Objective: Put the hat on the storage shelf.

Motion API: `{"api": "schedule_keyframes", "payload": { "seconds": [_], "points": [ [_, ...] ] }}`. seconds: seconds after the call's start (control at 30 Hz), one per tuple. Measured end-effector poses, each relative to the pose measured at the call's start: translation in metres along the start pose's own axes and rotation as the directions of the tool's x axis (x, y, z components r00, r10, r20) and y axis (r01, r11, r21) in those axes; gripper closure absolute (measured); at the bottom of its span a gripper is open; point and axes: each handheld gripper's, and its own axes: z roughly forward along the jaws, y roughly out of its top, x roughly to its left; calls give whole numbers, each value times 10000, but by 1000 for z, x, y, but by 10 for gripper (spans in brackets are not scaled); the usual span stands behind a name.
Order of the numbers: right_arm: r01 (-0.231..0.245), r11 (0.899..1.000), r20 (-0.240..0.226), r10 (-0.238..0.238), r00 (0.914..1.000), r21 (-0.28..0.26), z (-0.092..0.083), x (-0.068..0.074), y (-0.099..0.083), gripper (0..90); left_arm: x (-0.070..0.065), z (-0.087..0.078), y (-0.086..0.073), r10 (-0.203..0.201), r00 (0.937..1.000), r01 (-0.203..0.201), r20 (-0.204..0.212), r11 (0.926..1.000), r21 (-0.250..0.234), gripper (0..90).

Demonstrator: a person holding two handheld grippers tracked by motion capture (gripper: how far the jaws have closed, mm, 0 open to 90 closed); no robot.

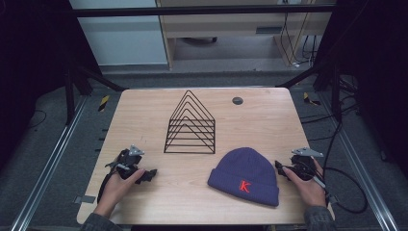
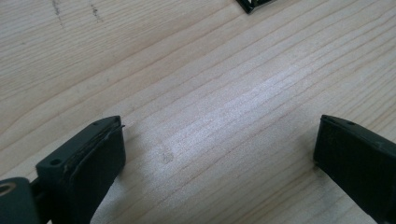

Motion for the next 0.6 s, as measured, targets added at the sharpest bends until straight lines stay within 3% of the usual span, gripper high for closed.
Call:
{"api": "schedule_keyframes", "payload": {
  "seconds": [0.47,0.6],
  "points": [
    [-71,10000,75,71,9999,11,-1,1,-1,184,-2,1,-1,-55,10000,54,-30,9999,-109,0],
    [-153,9999,-64,153,9999,9,-5,3,7,201,-2,1,-2,-49,10000,49,-31,9999,-134,0]
  ]
}}
